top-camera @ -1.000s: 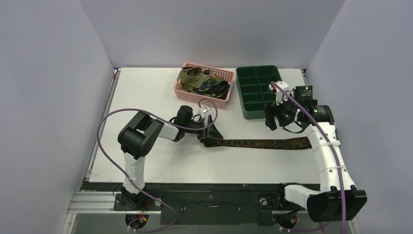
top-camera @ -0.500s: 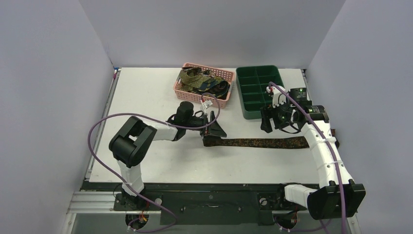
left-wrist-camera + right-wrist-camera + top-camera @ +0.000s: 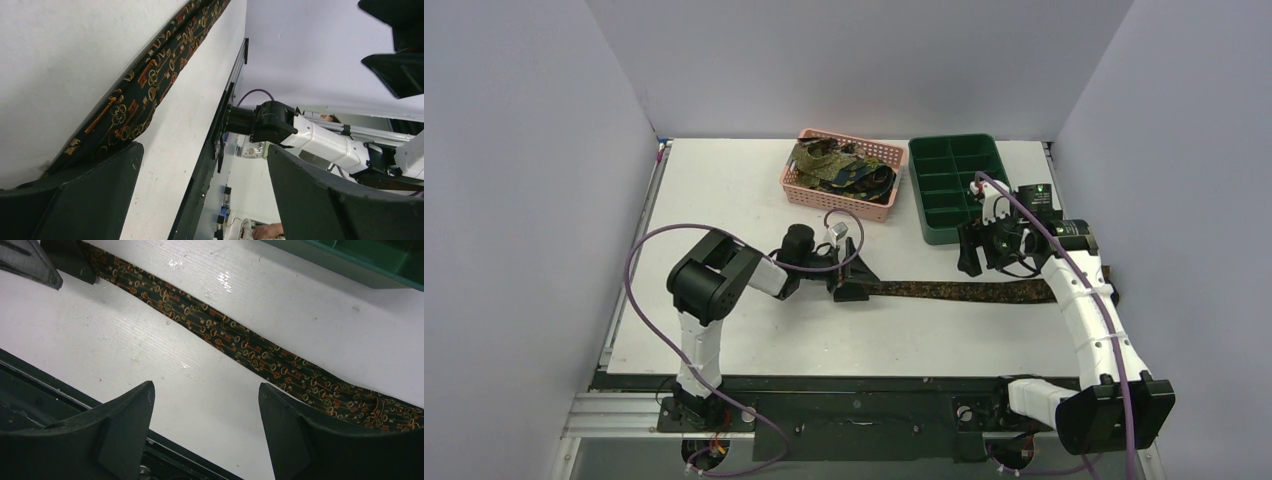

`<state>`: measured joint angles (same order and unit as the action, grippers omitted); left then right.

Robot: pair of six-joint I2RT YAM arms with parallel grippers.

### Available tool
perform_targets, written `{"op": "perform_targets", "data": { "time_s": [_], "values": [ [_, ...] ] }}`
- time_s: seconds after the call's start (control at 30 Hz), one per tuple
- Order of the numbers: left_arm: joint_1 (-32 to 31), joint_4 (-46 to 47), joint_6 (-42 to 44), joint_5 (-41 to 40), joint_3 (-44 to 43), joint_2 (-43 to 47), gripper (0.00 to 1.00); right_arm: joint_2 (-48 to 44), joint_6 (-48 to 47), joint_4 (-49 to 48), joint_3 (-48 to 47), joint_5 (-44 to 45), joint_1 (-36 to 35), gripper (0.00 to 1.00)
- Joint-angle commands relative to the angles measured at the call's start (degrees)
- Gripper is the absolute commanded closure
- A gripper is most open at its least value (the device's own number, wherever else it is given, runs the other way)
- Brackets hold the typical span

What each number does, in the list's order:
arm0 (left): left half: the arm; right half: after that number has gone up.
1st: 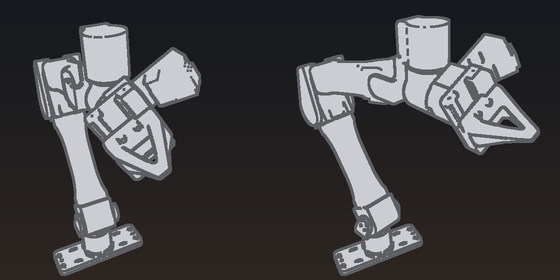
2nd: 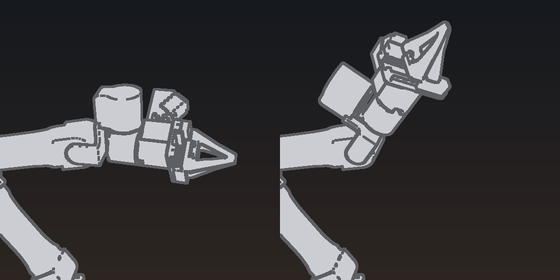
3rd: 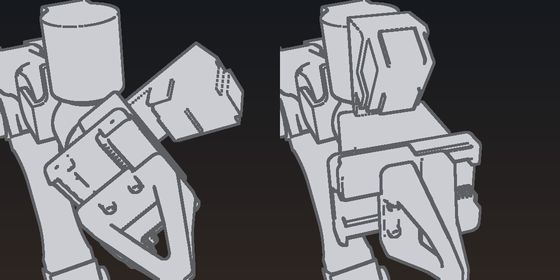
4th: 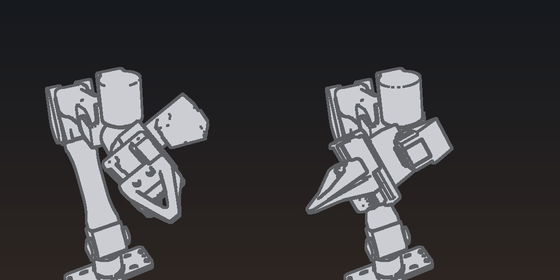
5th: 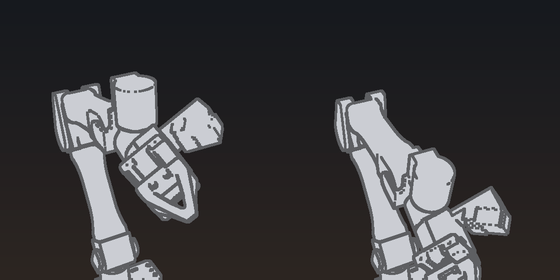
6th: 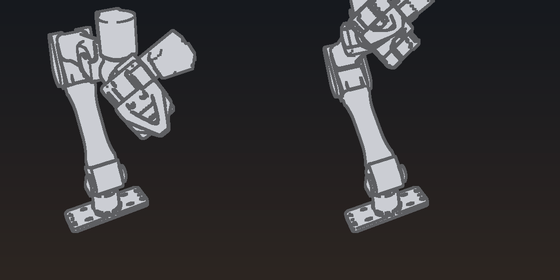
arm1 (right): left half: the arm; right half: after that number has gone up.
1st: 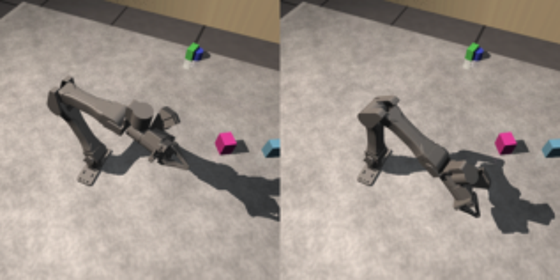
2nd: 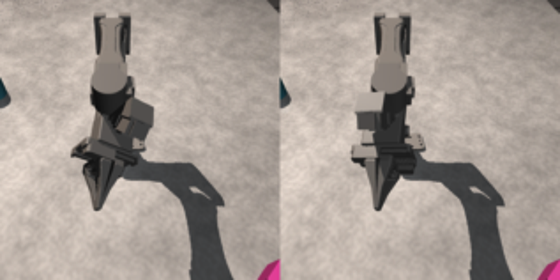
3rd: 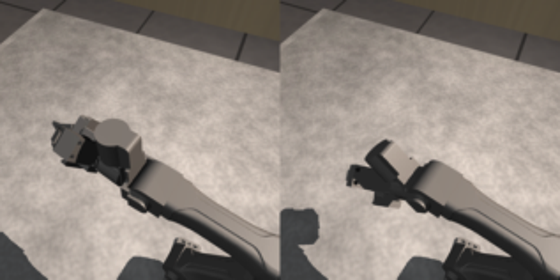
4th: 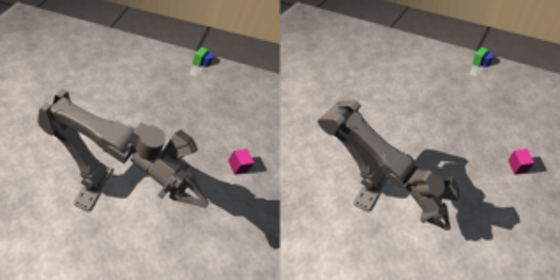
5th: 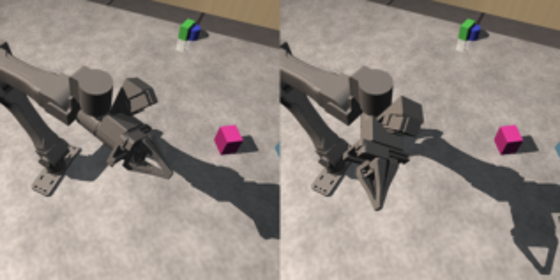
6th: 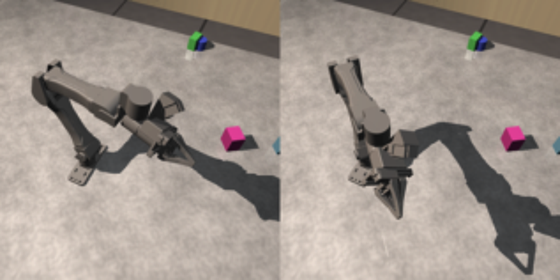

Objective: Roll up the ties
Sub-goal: Roll the tie at the center of the board.

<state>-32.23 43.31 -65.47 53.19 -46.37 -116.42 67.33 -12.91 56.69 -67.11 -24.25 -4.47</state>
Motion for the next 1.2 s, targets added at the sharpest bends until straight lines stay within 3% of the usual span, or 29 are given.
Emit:
{"op": "perform_targets", "data": {
  "time_s": [0.0,0.13,0.33,0.4,0.53,0.7,0.93,1.17],
  "values": [
    [3.6,-6.1,3.4,-5.0,0.4,-6.2,0.04,-2.6,0.3,-0.2,1.2,0.6,-0.3,0.28],
    [4.5,-6.8,2.7,-3.6,-0.5,-8.0,0.04,-2.6,1.4,-0.1,2.1,-0.4,-0.6,0.29],
    [4.0,5.9,-3.1,2.4,-1.7,-1.2,0.06,-1.9,2.9,-1.5,4.0,-3.3,-2.3,0.37],
    [4.2,1.7,2.3,3.1,-3.2,5.0,0.06,-1.8,2.9,-3.5,5.0,-3.6,-3.7,0.43],
    [8.0,-22.0,18.1,-5.0,-5.1,16.6,0.13,-0.3,4.6,-8.9,6.4,-2.1,-6.6,0.55],
    [13.4,-33.8,21.4,-11.3,0.1,23.5,0.27,4.5,10.4,-15.4,7.1,-5.5,-7.9,0.72],
    [14.6,-36.5,24.9,-13.4,2.2,21.8,0.36,12.9,19.2,-25.3,7.8,-7.8,-15.4,0.97],
    [13.6,-36.5,26.1,-12.8,1.8,16.0,0.38,22.7,25.9,-33.5,5.2,-8.4,-21.6,1.0]
  ]
}}
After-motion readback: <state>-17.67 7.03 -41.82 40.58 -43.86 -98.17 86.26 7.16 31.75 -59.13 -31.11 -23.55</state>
